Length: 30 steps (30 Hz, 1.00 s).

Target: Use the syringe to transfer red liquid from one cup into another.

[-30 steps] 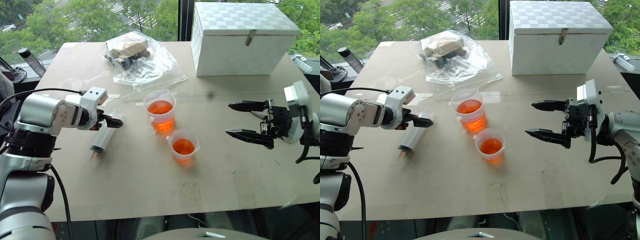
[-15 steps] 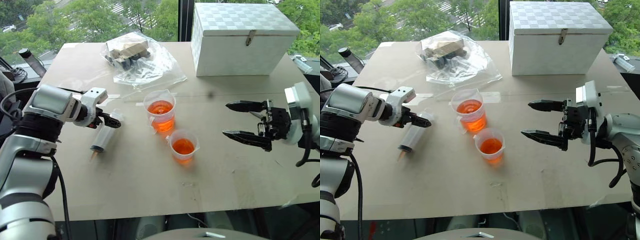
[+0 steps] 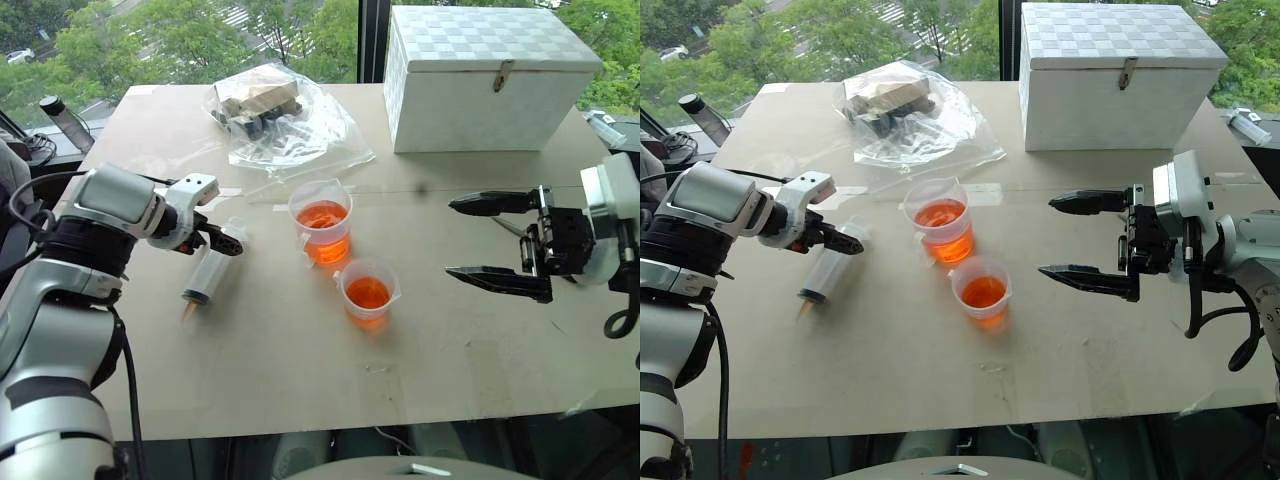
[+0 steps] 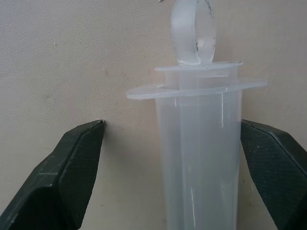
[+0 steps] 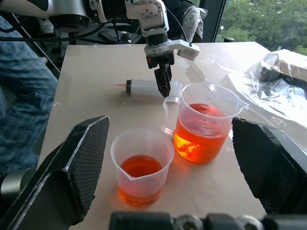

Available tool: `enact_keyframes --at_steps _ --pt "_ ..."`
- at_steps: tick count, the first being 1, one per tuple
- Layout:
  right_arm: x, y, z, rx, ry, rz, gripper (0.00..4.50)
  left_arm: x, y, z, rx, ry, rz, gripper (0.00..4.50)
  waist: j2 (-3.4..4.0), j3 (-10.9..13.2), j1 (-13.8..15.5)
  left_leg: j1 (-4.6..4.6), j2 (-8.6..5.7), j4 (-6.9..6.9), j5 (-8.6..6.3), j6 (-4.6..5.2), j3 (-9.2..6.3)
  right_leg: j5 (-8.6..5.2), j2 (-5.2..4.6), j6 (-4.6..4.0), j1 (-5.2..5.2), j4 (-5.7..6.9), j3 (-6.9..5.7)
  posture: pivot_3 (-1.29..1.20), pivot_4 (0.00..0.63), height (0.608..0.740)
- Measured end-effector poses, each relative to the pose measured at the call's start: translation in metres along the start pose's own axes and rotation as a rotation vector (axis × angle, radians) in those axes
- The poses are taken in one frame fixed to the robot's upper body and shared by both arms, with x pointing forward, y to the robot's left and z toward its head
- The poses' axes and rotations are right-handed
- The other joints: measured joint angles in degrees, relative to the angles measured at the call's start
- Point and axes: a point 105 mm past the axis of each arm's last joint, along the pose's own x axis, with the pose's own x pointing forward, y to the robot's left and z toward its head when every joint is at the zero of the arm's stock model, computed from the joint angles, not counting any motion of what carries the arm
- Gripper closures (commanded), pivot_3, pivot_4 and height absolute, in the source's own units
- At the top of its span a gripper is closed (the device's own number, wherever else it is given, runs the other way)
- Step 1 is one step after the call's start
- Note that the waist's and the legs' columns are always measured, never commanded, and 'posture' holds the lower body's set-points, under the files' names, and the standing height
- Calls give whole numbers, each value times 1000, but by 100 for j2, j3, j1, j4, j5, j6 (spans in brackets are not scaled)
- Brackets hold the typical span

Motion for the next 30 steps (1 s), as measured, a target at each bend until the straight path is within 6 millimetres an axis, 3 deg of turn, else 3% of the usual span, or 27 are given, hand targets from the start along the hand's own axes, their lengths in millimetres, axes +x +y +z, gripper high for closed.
enact_keyframes --at_steps 12,15,20,27,30 --pt "9 -2 10 -13 106 -34 171 2 -2 1 22 15 4 0 -1 -1 5 -1 1 2 -1 2 -2 0 -2 0 1 1 0 0 150 740" --pt "9 -1 9 -3 112 -33 0 2 -2 1 24 17 7 738 -1 -1 7 -1 1 3 -2 3 -2 0 -3 0 1 1 0 0 150 740" --pt "9 -1 9 -1 116 -33 0 3 -5 2 27 18 -8 2978 -1 0 5 -3 1 4 -2 4 -1 0 -3 0 1 0 0 0 150 740" --pt "8 -1 6 6 128 -33 0 2 -5 4 23 -2 -17 3073 -3 1 7 -5 1 5 -3 5 -2 0 -3 0 0 0 -2 0 150 740" --pt "8 -1 6 11 128 -31 0 -7 -5 19 51 -110 -40 3073 -14 7 -1 -10 2 6 -3 4 -4 0 -3 0 -2 -2 -4 0 150 740"
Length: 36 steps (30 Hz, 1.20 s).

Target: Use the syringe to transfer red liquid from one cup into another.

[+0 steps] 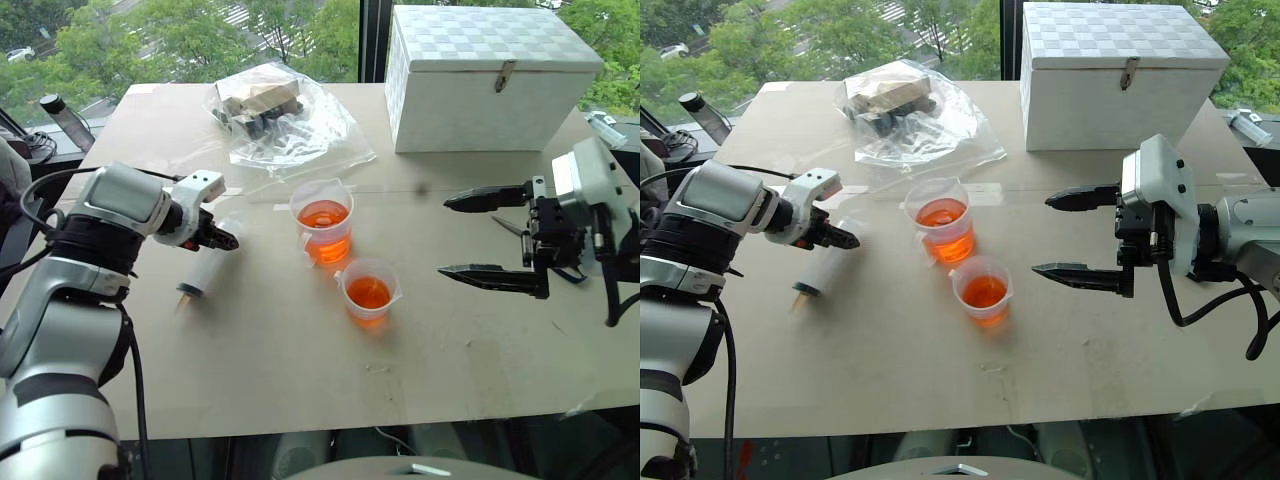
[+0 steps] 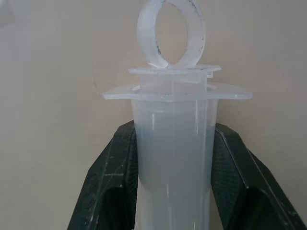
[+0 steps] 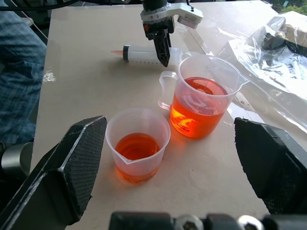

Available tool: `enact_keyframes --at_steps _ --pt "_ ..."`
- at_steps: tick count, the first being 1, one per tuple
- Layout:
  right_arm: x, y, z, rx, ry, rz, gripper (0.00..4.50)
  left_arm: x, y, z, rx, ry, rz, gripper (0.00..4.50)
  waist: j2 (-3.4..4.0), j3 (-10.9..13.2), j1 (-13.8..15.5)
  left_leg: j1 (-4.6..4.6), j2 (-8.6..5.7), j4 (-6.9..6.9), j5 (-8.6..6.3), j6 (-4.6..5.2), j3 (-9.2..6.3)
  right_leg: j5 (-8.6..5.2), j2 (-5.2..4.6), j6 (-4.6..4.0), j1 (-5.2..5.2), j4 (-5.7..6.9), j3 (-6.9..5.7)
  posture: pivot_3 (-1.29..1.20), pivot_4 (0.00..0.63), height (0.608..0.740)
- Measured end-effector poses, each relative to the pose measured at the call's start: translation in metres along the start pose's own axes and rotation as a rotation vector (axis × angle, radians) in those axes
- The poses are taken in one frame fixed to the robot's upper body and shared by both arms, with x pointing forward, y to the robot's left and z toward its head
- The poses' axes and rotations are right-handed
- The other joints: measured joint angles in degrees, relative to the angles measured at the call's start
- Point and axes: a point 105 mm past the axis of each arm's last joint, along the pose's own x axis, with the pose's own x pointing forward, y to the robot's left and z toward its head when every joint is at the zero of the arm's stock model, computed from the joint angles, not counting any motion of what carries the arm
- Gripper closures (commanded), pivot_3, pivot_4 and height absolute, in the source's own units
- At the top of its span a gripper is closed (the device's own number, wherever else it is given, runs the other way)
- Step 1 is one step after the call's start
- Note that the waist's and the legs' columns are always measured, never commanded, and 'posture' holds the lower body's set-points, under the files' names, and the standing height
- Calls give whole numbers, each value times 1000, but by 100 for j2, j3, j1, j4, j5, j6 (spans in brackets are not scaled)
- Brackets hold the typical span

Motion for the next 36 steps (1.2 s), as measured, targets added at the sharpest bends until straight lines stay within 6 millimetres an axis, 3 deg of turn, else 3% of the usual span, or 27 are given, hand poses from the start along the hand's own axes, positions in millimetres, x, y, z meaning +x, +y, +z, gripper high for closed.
enact_keyframes --at_steps 1,5,10,11,13,16,18,19,23,25,29,36 --pt "0 0 0 4 -1 3 0 -6 -1 10 18 -65 -14 3073 -4 2 -2 -3 1 2 0 0 -1 0 0 0 -1 -1 -1 0 150 740" --pt "-1 -2 5 20 -22 12 0 -62 -13 64 139 -443 -97 3073 -10 6 -21 -9 1 10 -1 2 -1 0 -4 0 -1 -7 -2 0 150 740" --pt "-4 -8 13 21 -53 8 0 -119 -24 101 205 -789 -155 3073 -9 5 -16 -6 1 13 -1 1 -2 0 -4 1 0 -1 -7 0 150 740" --pt "-4 -14 20 6 -84 0 0 -133 -34 117 227 -960 -196 3073 -7 4 -8 -4 1 19 -1 2 -1 0 -5 1 2 3 -7 0 150 740" --pt "-1 -17 29 -16 -119 3 0 -142 -50 127 271 -1072 -246 3073 -13 2 8 -7 1 28 -1 2 -8 1 -6 2 5 2 -13 0 150 740" --pt "5 -32 55 -50 -253 -36 0 -157 -94 133 370 -1245 -386 3073 -14 1 -11 -9 0 29 -2 3 -3 4 -7 7 5 1 -7 0 150 740" --pt "7 -40 61 -61 -291 -68 0 -154 -106 130 380 -1259 -439 3073 -13 1 -15 -8 0 27 -2 3 -3 4 -6 7 4 2 -8 0 150 740" --pt "9 -53 63 -50 -323 -125 0 -140 -119 121 362 -1241 -520 3073 -13 1 -44 -8 1 23 -1 2 -3 4 -4 6 2 4 -8 0 150 740" --pt "16 -83 62 -11 -389 -267 0 -109 -132 105 309 -1193 -573 3073 -12 0 -136 -8 0 25 -1 2 3 4 -4 7 2 6 -5 0 150 740" --pt "15 -92 63 -13 -399 -315 0 -104 -134 104 288 -1196 -576 3073 -13 0 -140 -7 0 25 -1 2 2 4 -2 7 2 6 -5 0 150 740" --pt "21 -98 67 -14 -428 -343 0 -98 -142 96 333 -1197 -572 3073 -11 0 -152 -6 0 19 -1 1 4 4 -2 7 2 3 -4 0 150 740" --pt "38 -99 73 35 -461 -347 0 -62 -143 71 429 -1091 -503 3073 -9 -1 -155 1 0 15 -1 1 7 4 0 7 2 4 0 0 150 740"
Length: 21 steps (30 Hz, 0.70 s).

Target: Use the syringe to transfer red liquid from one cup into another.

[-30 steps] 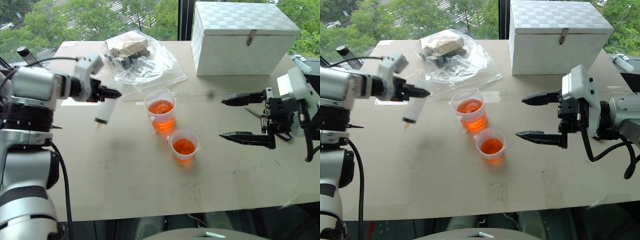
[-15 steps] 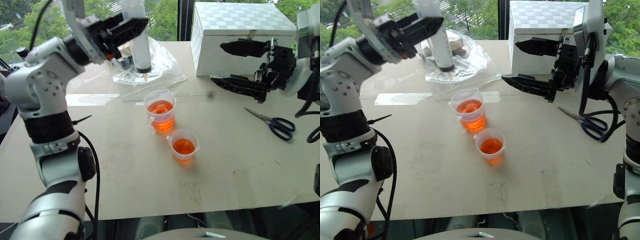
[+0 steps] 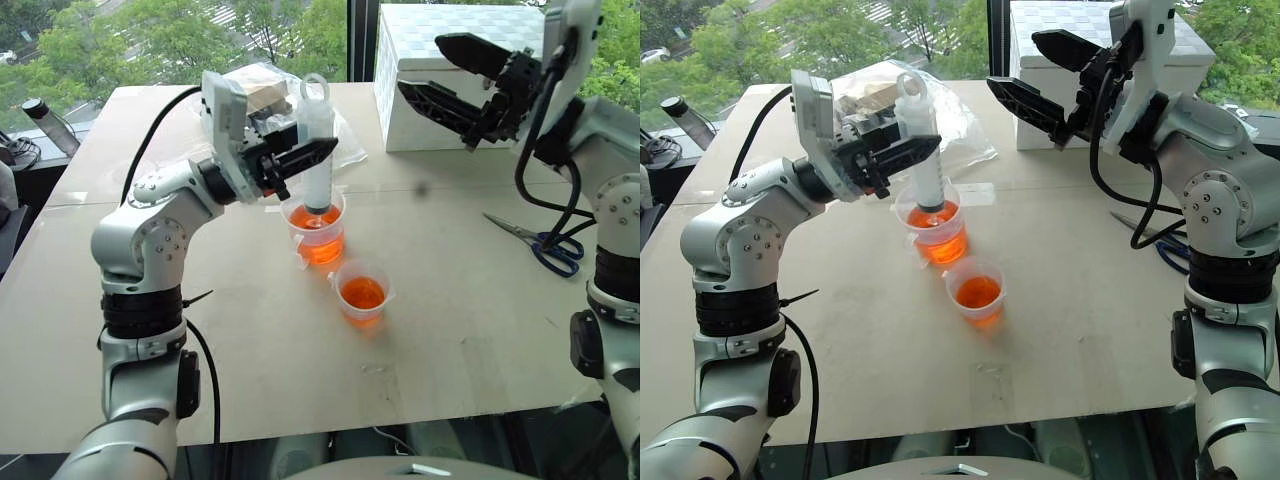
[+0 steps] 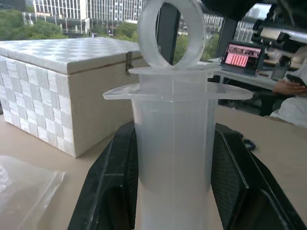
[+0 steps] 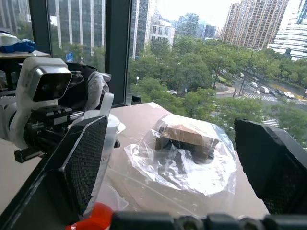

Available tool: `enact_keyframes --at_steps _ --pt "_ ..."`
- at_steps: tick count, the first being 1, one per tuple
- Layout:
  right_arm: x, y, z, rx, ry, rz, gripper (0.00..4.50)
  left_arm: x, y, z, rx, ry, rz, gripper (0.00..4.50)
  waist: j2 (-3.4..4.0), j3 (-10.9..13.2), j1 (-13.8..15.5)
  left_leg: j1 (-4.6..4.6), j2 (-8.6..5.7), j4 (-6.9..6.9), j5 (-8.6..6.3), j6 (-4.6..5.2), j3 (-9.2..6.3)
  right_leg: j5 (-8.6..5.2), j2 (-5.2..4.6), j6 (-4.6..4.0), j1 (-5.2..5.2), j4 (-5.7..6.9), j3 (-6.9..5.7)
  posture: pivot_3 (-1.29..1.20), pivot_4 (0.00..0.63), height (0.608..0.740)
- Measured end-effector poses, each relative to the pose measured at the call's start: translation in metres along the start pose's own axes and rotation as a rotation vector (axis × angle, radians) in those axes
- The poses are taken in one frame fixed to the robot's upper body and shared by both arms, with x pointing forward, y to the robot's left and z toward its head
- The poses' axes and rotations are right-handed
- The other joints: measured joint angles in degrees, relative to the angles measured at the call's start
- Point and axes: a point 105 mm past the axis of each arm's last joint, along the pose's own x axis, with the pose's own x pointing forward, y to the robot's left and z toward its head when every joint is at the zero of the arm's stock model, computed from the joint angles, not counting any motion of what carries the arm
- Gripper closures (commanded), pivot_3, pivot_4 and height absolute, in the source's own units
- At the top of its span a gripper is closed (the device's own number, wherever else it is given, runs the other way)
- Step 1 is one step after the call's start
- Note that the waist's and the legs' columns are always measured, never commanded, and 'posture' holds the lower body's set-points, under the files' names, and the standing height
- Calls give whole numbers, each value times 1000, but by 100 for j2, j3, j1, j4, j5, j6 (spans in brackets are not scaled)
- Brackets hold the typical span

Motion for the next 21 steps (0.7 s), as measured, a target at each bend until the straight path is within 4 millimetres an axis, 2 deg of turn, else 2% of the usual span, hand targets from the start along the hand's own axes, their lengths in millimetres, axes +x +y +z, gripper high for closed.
enact_keyframes --at_steps 5,14,18,21 --pt "13 11 -14 43 34 38 0 2 -3 -16 38 -12 32 3073 0 0 27 -1 0 1 0 1 -1 0 -2 0 1 -1 -2 0 150 740" --pt "35 39 -42 161 108 154 0 4 -5 -22 28 -81 65 3073 0 0 -6 -1 0 -2 0 1 -1 0 1 0 -1 1 -1 0 150 740" --pt "51 49 -56 238 128 213 0 4 -6 -22 28 -90 53 3073 0 0 -9 0 -1 -1 0 1 -1 0 3 0 -1 1 -3 0 150 740" --pt "58 49 -58 267 131 229 772 4 -6 -23 12 -98 50 3073 1 0 7 0 -1 -1 0 1 -3 0 2 0 -1 0 -6 0 150 740"
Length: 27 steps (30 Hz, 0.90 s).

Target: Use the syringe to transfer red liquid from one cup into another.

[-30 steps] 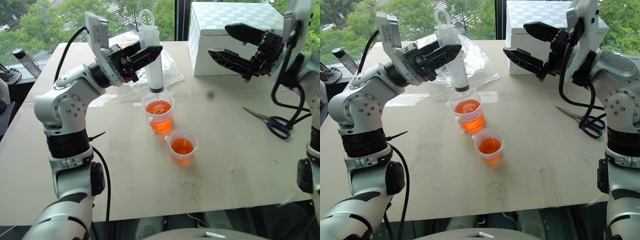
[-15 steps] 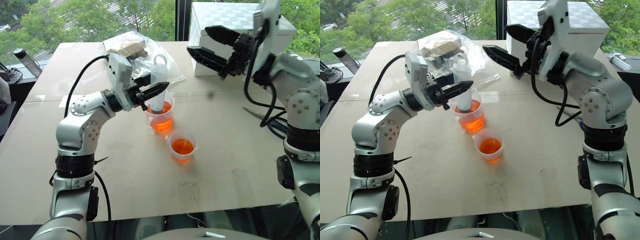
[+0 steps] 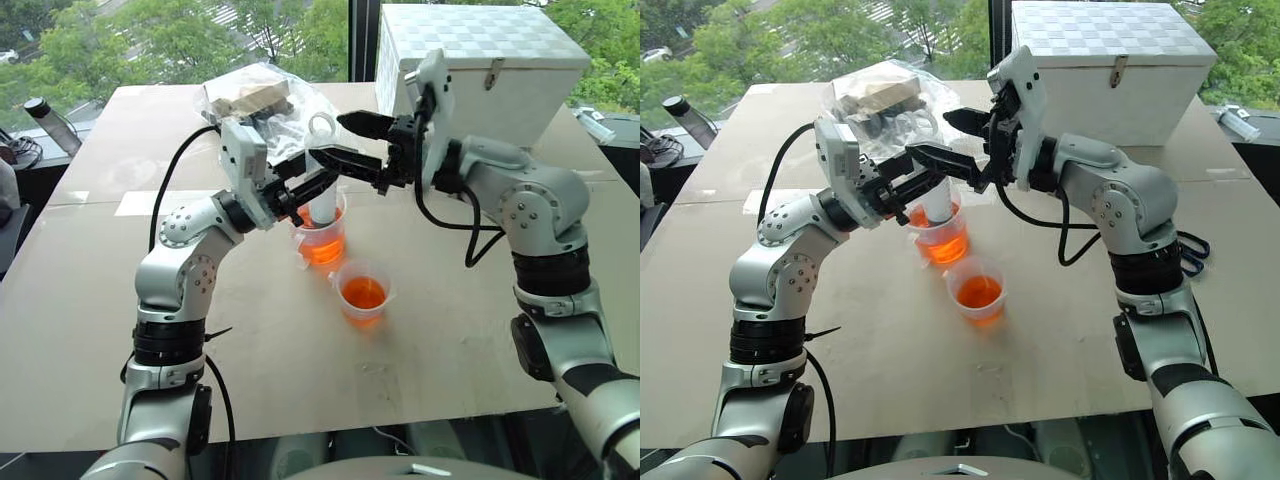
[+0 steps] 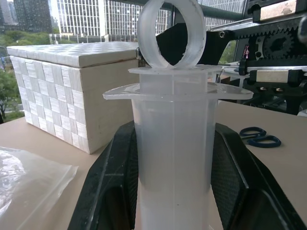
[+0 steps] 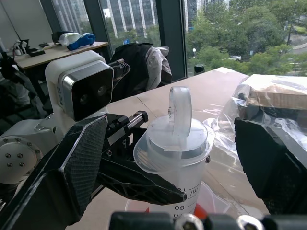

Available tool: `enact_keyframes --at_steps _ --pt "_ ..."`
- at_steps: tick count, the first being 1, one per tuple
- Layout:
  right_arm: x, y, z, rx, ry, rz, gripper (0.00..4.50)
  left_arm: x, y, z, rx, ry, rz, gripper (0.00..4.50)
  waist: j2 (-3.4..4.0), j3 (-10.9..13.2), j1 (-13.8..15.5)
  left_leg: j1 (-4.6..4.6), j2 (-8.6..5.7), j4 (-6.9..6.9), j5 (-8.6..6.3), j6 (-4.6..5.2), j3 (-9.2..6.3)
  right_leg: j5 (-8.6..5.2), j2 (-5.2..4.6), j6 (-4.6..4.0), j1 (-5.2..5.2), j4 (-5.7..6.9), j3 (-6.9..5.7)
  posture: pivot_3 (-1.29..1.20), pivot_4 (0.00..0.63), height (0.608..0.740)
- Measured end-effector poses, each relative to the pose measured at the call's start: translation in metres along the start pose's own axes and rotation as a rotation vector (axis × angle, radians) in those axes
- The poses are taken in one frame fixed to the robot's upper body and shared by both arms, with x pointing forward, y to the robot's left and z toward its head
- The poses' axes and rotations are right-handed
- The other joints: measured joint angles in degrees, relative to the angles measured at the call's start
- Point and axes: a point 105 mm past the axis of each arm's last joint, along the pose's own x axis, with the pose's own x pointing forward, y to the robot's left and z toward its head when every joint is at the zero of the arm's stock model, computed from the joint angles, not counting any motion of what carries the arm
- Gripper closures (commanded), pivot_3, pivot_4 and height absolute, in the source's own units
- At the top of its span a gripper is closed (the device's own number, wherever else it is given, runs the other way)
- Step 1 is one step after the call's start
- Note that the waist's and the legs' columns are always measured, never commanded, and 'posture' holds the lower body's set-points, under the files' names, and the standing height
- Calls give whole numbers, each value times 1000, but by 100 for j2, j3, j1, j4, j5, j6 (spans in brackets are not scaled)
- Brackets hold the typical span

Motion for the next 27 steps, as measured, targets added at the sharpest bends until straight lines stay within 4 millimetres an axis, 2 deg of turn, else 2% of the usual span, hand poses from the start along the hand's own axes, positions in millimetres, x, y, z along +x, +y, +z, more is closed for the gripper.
enact_keyframes --at_steps 5,6,7,8,15,27 --pt "9 1 5 3 -11 34 3231 -3 1 -5 -11 19 -17 3073 0 0 -7 0 0 -1 0 0 -1 0 1 0 0 -1 -3 0 150 740" --pt "9 -2 4 1 -10 23 3880 -3 1 -5 -9 22 -22 3073 0 0 -5 0 -1 -1 0 0 -1 0 0 0 0 -1 -2 0 150 740" --pt "9 -3 4 0 -9 17 4275 -3 1 -5 -9 22 -25 3073 0 0 -5 0 -1 -1 0 0 -1 0 0 0 0 -1 -2 0 150 740" --pt "8 -3 4 -5 -7 16 4430 -4 1 -5 -13 22 -24 3073 0 0 -8 0 -1 -1 0 0 -1 0 1 0 0 -1 -1 0 150 740" --pt "8 -4 3 -23 2 14 4430 -3 1 -7 -23 22 -25 3073 1 0 -15 0 -1 -3 0 0 -1 0 1 0 -1 -1 0 0 150 740" --pt "18 -13 11 95 -43 -9 4430 -4 8 -2 -10 -3 1 3073 1 1 -19 1 -1 -7 0 0 0 0 0 0 -1 -2 -1 0 150 740"
